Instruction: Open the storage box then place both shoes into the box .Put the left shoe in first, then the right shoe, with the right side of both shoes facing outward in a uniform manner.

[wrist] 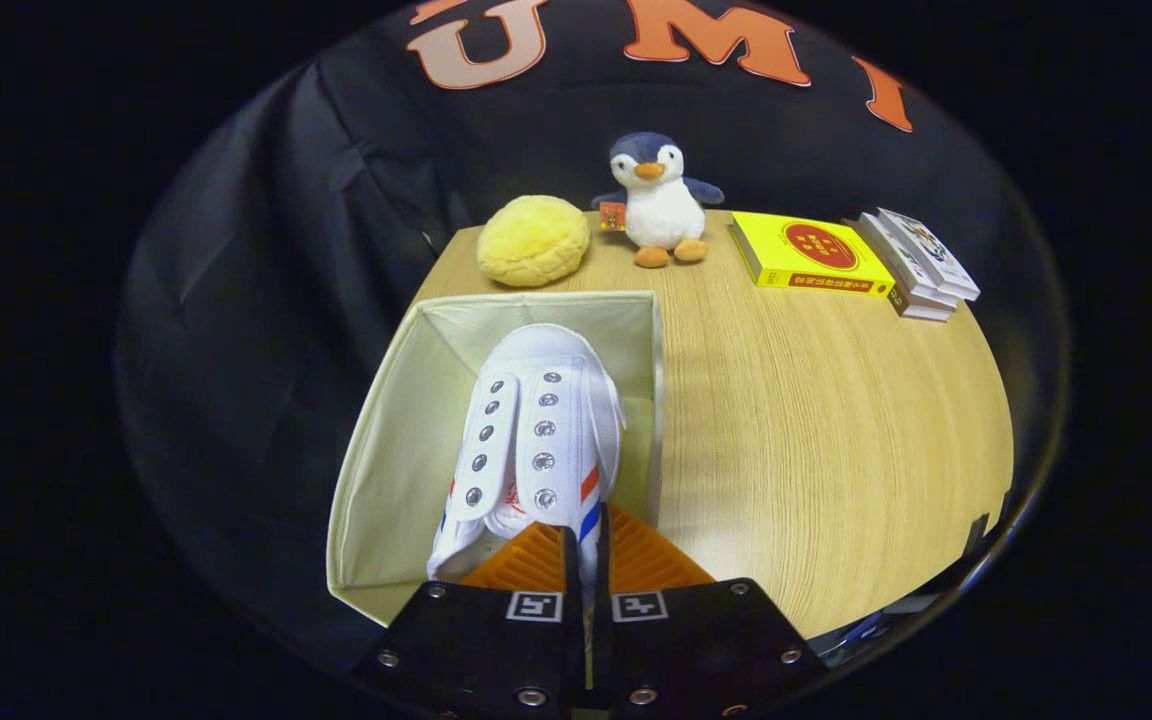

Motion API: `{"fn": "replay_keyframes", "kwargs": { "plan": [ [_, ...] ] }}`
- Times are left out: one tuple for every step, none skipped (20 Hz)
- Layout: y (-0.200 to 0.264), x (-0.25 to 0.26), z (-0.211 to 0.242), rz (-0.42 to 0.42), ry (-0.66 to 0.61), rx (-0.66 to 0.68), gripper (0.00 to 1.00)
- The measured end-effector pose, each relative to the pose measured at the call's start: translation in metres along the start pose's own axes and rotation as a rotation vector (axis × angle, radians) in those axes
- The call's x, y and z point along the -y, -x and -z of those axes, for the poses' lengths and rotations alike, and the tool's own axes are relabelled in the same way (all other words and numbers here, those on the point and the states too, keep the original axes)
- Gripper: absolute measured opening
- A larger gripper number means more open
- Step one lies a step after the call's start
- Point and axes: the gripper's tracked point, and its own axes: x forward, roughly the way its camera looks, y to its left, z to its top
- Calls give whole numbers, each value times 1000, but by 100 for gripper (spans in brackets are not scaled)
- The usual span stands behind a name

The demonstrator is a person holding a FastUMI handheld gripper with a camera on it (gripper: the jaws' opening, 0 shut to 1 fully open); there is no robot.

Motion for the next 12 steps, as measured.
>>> {"fn": "replay_keyframes", "kwargs": {
  "plan": [
    [-2, -1, -1, 7, -16, -7, 4],
    [-4, -2, 0, 16, -30, -20, 4],
    [-5, -2, 1, 25, -44, -31, 5],
    [-6, -3, 1, 24, -50, -40, 5],
    [-7, -5, 1, 17, -53, -41, 9],
    [-7, -7, 1, -1, -55, -40, 11],
    [-6, -10, 1, -19, -57, -39, 17],
    [-4, -12, 0, -40, -62, -37, 20],
    [-1, -11, -4, -56, -72, -27, 23],
    [2, -13, -12, -85, -83, -7, 24],
    [6, -12, -18, -111, -91, 14, 24],
    [10, -8, -26, -124, -94, 36, 25]
  ]
}}
